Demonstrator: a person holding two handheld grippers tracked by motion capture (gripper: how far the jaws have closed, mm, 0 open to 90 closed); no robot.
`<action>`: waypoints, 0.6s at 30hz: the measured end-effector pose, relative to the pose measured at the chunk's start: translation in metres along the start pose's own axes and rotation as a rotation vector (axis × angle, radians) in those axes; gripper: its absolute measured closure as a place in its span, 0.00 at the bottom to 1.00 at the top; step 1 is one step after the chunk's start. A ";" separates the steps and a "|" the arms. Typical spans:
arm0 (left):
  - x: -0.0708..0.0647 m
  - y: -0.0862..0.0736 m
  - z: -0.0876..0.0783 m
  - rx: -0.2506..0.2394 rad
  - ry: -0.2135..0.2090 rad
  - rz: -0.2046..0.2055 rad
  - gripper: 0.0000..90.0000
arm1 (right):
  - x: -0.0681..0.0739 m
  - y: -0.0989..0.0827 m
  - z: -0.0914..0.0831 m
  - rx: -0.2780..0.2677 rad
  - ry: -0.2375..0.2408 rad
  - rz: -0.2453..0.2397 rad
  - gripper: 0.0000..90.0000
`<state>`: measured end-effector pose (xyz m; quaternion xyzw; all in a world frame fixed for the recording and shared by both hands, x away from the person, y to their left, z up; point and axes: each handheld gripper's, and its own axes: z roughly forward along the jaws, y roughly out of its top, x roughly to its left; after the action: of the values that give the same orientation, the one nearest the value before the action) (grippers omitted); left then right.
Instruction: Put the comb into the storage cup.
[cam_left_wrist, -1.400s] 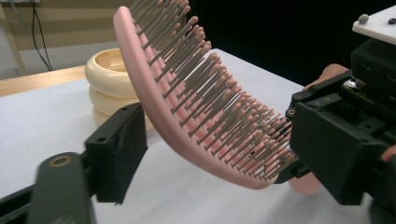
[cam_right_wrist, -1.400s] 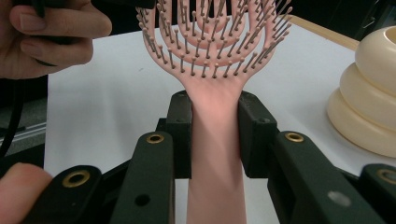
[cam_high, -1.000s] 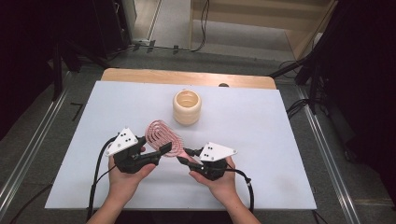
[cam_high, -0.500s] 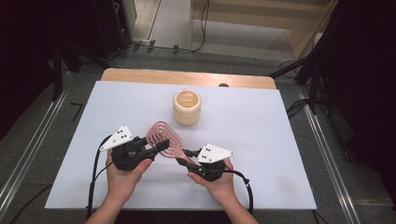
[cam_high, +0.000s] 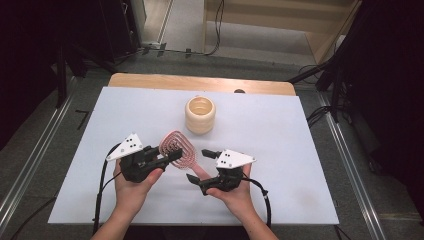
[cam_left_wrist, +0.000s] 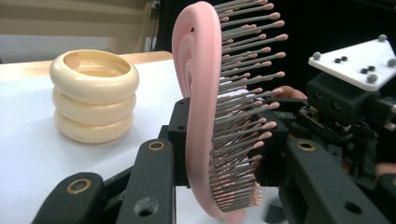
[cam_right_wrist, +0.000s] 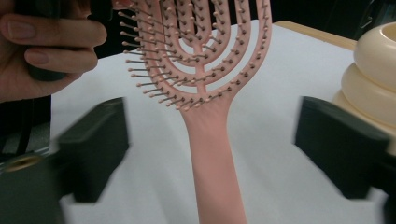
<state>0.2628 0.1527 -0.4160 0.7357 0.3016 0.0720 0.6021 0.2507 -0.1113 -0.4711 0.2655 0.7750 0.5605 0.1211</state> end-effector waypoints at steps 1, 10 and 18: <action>0.000 0.000 0.001 0.002 0.001 0.003 0.74 | 0.000 0.000 -0.001 -0.004 -0.006 0.008 0.00; 0.001 0.006 0.001 -0.005 0.003 0.015 0.74 | -0.008 -0.005 -0.020 -0.062 -0.024 0.013 0.00; 0.004 0.011 -0.001 -0.016 0.013 0.023 0.74 | -0.020 -0.017 -0.041 -0.093 -0.067 0.015 0.00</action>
<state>0.2690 0.1550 -0.4066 0.7339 0.2964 0.0859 0.6051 0.2427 -0.1592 -0.4748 0.2839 0.7415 0.5879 0.1548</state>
